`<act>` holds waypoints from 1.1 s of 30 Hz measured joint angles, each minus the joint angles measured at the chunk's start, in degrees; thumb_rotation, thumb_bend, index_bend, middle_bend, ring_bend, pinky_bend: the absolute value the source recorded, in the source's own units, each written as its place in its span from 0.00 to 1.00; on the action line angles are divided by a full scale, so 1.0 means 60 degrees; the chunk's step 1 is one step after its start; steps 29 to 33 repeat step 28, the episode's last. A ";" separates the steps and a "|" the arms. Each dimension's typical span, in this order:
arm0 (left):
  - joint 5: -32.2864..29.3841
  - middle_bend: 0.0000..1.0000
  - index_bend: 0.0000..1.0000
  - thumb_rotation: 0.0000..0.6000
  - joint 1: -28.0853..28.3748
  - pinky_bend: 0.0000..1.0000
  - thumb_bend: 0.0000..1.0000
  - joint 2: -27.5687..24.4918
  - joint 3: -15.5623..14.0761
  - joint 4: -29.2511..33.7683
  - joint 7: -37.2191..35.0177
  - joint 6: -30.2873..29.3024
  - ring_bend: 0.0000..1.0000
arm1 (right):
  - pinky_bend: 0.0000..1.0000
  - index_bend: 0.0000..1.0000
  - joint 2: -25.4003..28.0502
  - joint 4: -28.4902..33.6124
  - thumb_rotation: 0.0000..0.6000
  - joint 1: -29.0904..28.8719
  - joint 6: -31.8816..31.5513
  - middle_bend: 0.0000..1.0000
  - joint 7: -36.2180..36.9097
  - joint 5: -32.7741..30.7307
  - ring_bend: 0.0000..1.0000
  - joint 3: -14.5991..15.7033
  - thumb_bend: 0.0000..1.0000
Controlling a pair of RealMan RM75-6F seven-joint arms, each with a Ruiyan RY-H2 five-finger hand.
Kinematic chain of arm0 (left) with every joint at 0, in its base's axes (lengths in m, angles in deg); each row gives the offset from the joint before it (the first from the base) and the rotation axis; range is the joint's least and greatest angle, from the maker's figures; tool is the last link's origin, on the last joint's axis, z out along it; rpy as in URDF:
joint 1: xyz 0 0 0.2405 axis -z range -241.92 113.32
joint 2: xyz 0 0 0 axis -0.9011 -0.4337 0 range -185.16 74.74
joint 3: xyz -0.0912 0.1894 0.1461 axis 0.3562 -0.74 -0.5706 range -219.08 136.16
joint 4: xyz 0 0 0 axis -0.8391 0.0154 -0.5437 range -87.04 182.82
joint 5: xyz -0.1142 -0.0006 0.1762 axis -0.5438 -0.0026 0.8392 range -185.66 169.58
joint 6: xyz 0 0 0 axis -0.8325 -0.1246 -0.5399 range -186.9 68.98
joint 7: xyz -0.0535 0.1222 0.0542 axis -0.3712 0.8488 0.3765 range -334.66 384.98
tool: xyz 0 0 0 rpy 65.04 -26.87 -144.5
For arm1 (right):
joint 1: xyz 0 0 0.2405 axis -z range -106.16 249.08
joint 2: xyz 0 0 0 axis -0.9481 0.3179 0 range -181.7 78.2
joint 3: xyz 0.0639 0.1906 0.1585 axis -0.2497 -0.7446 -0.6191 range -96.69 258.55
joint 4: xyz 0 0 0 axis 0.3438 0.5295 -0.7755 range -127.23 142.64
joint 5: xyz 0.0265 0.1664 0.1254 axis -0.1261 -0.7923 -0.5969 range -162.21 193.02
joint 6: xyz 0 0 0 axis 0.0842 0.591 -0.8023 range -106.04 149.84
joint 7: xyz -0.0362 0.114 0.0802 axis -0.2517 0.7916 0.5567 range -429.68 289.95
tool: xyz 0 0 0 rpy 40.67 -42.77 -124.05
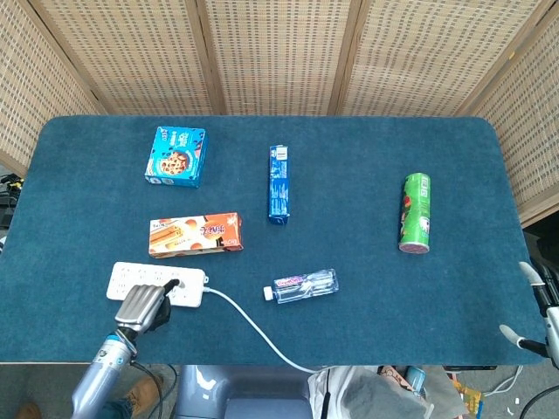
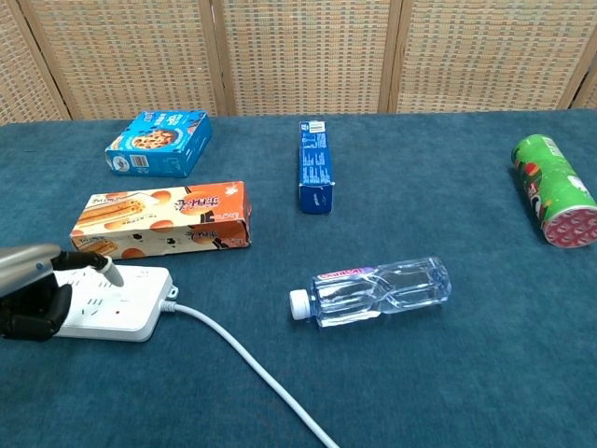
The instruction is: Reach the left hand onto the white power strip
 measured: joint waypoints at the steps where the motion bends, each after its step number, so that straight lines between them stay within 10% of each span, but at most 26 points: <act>1: 0.0130 1.00 0.26 1.00 -0.0033 1.00 1.00 -0.0129 0.0013 0.0111 -0.0143 -0.0095 1.00 | 0.00 0.00 0.0000 0.0000 1.00 -0.0001 -0.0001 0.00 0.0003 0.0010 0.00 0.0003 0.00; 6: 0.1219 0.99 0.21 1.00 -0.0348 0.93 0.86 -0.0901 0.0100 0.0635 -0.1172 -0.1018 0.99 | 0.00 0.00 0.0016 0.0044 1.00 0.0029 -0.0053 0.00 -0.0003 0.0031 0.00 0.0018 0.00; 8: 0.1865 0.76 0.07 1.00 -0.0537 0.59 0.29 -0.1195 0.0115 0.0667 -0.1671 -0.1595 0.74 | 0.00 0.00 0.0015 0.0050 1.00 0.0045 -0.0088 0.00 0.0006 0.0043 0.00 0.0022 0.00; 10: 0.2445 0.30 0.00 1.00 -0.0724 0.18 0.01 -0.1521 0.0085 0.0606 -0.2107 -0.2109 0.28 | 0.00 0.00 0.0025 0.0055 1.00 0.0061 -0.0129 0.00 0.0030 0.0062 0.00 0.0026 0.00; 12: 0.2927 0.00 0.00 1.00 -0.0925 0.00 0.00 -0.2018 0.0008 0.0528 -0.2418 -0.2499 0.00 | 0.00 0.00 0.0031 0.0055 1.00 0.0071 -0.0157 0.00 0.0042 0.0084 0.00 0.0030 0.00; 33: 0.3131 0.00 0.00 1.00 -0.2333 0.00 0.00 -0.2822 -0.0056 -0.0902 -0.2929 -0.4197 0.00 | 0.00 0.00 0.0033 0.0020 1.00 0.0165 -0.0418 0.00 0.0053 0.0221 0.00 0.0057 0.00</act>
